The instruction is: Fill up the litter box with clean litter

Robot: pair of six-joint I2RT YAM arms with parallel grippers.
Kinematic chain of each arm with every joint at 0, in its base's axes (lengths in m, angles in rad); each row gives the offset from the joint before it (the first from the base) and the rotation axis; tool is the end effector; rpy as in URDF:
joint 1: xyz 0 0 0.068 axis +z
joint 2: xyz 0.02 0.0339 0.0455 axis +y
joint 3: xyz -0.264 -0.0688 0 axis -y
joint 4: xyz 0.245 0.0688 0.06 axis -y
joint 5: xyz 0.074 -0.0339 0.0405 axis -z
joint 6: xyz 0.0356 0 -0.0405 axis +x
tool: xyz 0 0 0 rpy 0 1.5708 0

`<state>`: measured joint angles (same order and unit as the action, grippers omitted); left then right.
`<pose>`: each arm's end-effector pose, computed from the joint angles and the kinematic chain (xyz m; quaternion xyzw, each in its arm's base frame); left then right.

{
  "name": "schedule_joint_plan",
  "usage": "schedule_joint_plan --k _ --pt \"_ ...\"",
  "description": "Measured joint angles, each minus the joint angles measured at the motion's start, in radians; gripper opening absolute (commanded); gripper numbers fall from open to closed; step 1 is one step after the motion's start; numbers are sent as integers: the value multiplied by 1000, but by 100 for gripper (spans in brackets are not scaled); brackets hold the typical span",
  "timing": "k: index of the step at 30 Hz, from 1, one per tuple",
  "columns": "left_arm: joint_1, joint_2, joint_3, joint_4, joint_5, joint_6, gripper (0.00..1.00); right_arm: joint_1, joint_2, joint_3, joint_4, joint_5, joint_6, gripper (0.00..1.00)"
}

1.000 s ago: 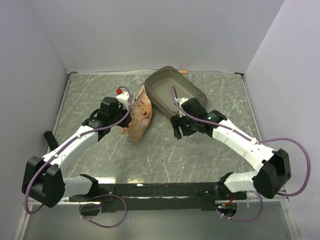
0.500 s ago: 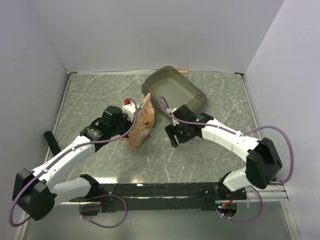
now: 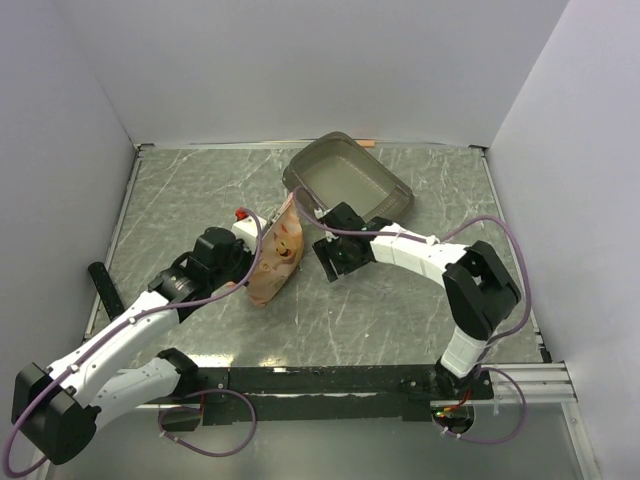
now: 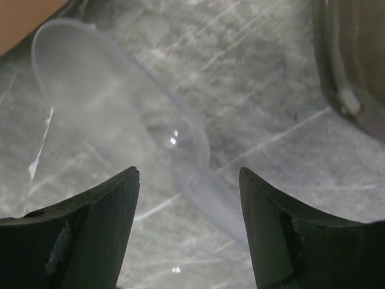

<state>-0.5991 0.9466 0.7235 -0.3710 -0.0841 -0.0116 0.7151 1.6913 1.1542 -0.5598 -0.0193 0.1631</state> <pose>0.1740 -0.1152 0.2707 0.2366 0.8502 -0.1055 0.4582 0.2585 0.2254 0.2043 -0.2671 0.9346 0.1083 0.2085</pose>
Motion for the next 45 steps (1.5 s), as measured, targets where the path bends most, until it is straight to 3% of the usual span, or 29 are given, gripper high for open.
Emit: schedule_joint_plan --k 3,8,15,23,30,36,45 --pt "0 -22 -17 8 -12 -11 1 1 35 8 20 24 1 66" --pt "-1 -28 -23 11 -19 -24 1 1 84 12 34 31 0 43" --pt "-1 -28 -24 14 -20 -32 1 2 120 13 34 37 11 0" --pt "-1 -31 -30 23 -27 -37 1 3 82 2 -4 82 20 0" --pt "-1 -48 -46 36 -27 -51 1 -35 -211 7 -113 106 72 0" --pt "-10 -66 -57 36 -11 -51 1 -252 -413 58 -134 116 169 0" --pt "-141 -135 -88 22 19 5 1 -619 -371 -34 -106 132 354 0"
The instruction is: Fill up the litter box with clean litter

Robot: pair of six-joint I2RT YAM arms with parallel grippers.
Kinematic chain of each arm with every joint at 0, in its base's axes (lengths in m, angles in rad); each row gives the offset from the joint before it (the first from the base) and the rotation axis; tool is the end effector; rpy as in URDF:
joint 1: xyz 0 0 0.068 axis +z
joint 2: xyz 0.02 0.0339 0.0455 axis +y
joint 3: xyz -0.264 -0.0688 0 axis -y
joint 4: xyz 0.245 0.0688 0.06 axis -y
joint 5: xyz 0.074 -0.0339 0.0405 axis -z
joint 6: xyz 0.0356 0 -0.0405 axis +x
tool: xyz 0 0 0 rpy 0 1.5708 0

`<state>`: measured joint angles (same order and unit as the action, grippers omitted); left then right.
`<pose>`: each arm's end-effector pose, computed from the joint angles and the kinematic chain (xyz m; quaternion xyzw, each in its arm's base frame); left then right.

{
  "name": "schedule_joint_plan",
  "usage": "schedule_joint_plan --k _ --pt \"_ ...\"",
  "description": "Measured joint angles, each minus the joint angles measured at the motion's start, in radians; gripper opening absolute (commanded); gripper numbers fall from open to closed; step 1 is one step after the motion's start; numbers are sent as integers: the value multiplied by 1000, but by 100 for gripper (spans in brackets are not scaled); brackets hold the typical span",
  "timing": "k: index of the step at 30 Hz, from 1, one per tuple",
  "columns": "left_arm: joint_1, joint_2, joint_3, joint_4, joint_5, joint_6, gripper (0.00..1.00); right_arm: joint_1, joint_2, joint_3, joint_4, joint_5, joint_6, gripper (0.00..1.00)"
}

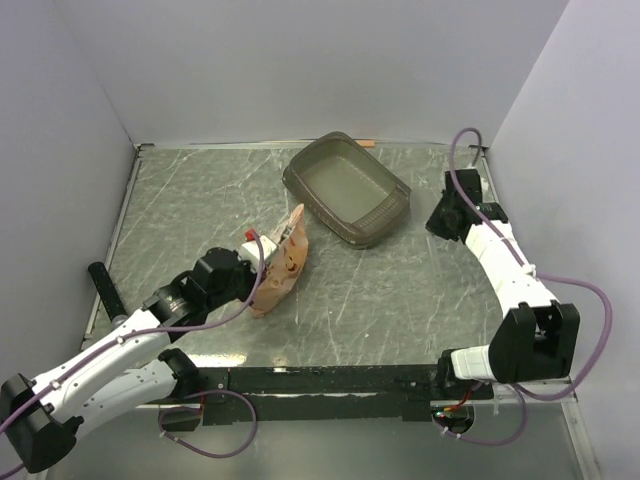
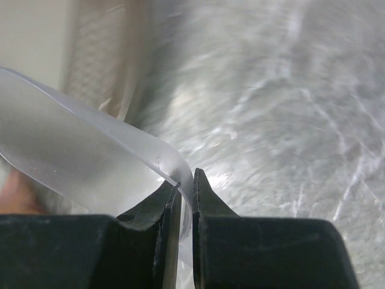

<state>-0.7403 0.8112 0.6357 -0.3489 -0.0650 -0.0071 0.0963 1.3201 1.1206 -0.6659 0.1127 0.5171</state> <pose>0.1379 -0.1229 0.2664 0.2952 0.8141 -0.1561 0.4752 0.2765 0.0227 0.2962 0.2147 0.9122 0.0537 0.3447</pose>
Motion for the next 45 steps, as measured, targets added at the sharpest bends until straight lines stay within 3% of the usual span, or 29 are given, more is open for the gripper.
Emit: schedule_joint_plan --k 12,15,16,19,21,22,23,28,34,38,45 --pt "-111 -54 -3 -62 204 160 1 -199 336 56 60 25 108 2" --pt "-114 -25 14 -70 254 225 1 -211 419 91 69 24 117 19" --pt "-115 -3 26 -74 271 247 1 -213 443 106 69 22 120 39" --pt "-117 80 80 -84 331 326 1 -218 509 145 77 11 127 65" --pt "-120 137 112 -82 365 382 1 -217 526 154 81 1 130 75" --pt "-121 154 122 -82 376 397 1 -217 527 155 80 -2 129 86" --pt "-124 177 135 -81 388 420 1 -217 526 155 79 -4 126 89" --pt "-128 262 196 -88 415 522 1 -217 481 155 74 -3 112 93" --pt "-127 349 299 -159 423 614 1 -193 305 155 72 16 84 93" --pt "-135 337 302 -189 438 658 1 -144 193 159 72 21 61 93" --pt "-211 261 300 -226 533 695 1 -71 168 212 50 15 34 93"
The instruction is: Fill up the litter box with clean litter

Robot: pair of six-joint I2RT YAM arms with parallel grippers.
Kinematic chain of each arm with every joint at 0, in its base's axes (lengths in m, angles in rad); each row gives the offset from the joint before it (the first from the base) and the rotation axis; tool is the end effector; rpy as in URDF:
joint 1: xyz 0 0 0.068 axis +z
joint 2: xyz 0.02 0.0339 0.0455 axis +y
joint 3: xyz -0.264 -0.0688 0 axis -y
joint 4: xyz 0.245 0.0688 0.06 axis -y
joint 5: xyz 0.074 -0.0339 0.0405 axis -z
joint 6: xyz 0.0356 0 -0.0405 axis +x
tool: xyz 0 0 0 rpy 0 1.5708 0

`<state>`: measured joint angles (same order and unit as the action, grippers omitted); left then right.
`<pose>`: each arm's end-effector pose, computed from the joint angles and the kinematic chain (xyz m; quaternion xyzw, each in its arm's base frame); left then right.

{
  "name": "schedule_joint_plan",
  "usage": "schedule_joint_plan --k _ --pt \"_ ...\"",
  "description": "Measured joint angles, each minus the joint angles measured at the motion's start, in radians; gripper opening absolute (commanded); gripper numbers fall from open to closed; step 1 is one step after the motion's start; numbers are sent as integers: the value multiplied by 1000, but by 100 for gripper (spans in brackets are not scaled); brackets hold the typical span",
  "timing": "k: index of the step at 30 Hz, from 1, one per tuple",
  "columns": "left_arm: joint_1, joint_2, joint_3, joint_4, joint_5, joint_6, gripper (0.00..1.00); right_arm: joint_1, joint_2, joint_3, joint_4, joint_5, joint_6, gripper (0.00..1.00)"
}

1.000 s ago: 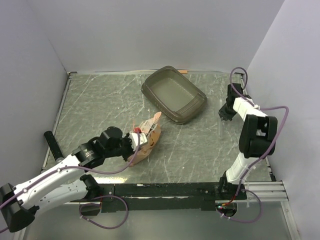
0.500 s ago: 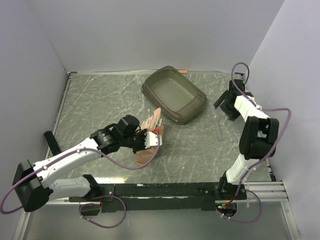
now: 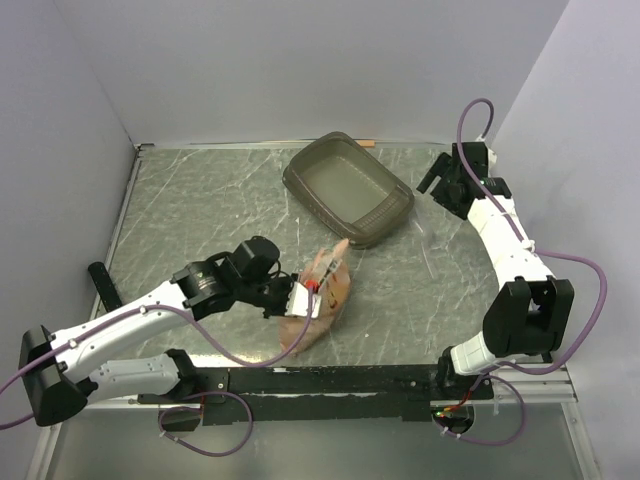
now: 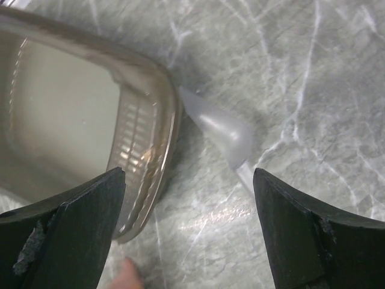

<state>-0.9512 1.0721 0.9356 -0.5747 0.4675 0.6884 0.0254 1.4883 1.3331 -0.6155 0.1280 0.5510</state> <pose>0.1175 -0.1923 0.3024 0.7123 0.5329 -0.2619 0.3743 0.3280 0.0038 0.3219 0.2628 0.8811 0.0540 0.3894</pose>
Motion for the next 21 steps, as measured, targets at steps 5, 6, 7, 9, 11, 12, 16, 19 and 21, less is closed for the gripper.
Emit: schedule_joint_plan --k 5,6,7,9,11,12,16,19,21 --pt "-21 -26 2 -32 96 17 1 51 -6 25 -19 -17 -18 93" --pt "-22 -26 3 -40 111 28 1 60 -10 25 -22 -23 -22 93" --pt "-23 -26 5 -42 116 37 1 67 -15 25 -26 -29 -26 93" --pt "-24 -25 14 -52 116 64 1 80 -27 24 -29 -47 -32 93" --pt "-8 -10 34 -71 122 94 1 91 -45 24 -29 -71 -41 93" --pt "5 1 47 -83 127 106 1 99 -58 24 -30 -84 -49 93" --pt "102 75 98 -100 138 156 1 125 -126 7 -15 -146 -84 92" --pt "160 125 105 -71 126 182 1 165 -193 -38 13 -226 -123 91" --pt "190 161 111 -50 106 193 1 197 -227 -72 35 -281 -145 91"
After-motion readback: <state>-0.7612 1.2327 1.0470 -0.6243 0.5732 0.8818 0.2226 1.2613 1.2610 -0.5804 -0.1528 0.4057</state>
